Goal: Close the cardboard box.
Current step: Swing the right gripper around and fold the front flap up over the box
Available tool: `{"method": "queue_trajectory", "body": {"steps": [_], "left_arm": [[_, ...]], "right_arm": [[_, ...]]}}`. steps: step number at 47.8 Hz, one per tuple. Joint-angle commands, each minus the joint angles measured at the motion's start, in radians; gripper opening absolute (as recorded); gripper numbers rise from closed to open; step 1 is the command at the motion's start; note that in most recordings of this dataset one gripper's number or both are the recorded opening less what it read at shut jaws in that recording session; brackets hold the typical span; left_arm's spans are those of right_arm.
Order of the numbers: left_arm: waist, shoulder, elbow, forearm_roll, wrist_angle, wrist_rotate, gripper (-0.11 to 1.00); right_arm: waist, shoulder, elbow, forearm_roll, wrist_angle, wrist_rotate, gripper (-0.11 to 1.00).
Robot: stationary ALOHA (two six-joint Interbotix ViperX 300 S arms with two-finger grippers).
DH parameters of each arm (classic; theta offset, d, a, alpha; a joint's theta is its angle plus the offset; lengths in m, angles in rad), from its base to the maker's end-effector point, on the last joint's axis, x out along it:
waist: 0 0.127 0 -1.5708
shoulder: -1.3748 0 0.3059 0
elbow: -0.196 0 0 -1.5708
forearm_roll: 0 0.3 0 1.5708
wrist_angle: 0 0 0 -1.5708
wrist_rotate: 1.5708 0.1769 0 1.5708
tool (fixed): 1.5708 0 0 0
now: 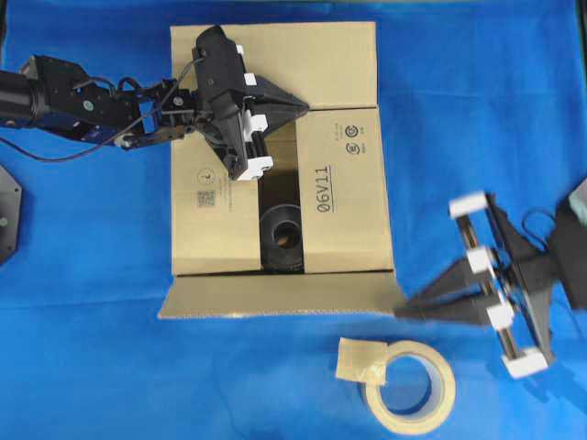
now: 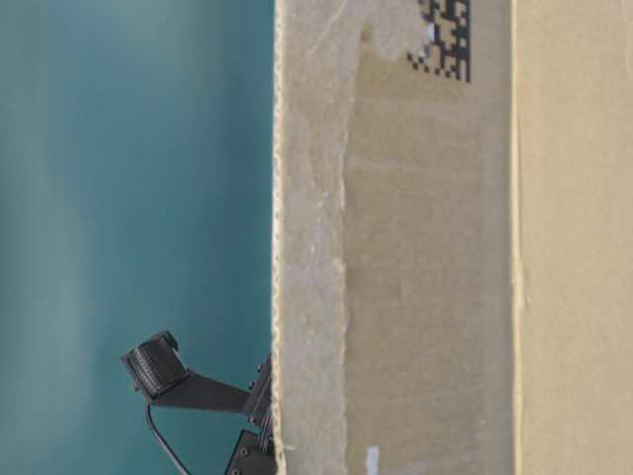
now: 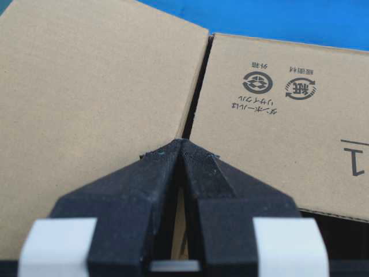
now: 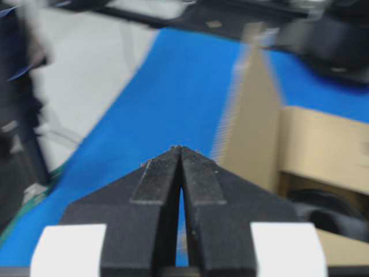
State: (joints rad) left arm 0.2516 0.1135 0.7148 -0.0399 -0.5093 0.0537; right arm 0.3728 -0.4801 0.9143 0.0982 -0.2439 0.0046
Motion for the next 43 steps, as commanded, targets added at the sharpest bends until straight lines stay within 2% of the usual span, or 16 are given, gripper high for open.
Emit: {"method": "queue_trajectory", "body": {"steps": [1, 8, 17, 28, 35, 43], "left_arm": [[0.002, -0.012, -0.009, 0.002, -0.006, -0.003, 0.00], [0.002, -0.012, -0.009, 0.002, -0.006, -0.005, 0.00], [0.002, -0.012, -0.011, 0.002, -0.006, -0.008, 0.00], [0.002, -0.011, -0.012, 0.002, -0.006, -0.011, 0.00], [0.000, -0.011, -0.012, 0.002, -0.006, -0.012, 0.00], [-0.006, -0.011, -0.014, 0.002, -0.006, -0.012, 0.00]], "right_arm": [[0.038, 0.021, -0.005, -0.008, -0.012, -0.002, 0.00], [0.071, 0.100, 0.005, -0.006, -0.032, -0.002, 0.00], [0.075, 0.196, 0.020, -0.005, -0.086, 0.002, 0.00], [0.074, 0.213, 0.029, -0.005, -0.121, 0.002, 0.00], [0.041, 0.202, 0.029, -0.005, -0.120, 0.002, 0.00], [-0.037, 0.156, 0.043, -0.005, -0.117, 0.002, 0.00]]}}
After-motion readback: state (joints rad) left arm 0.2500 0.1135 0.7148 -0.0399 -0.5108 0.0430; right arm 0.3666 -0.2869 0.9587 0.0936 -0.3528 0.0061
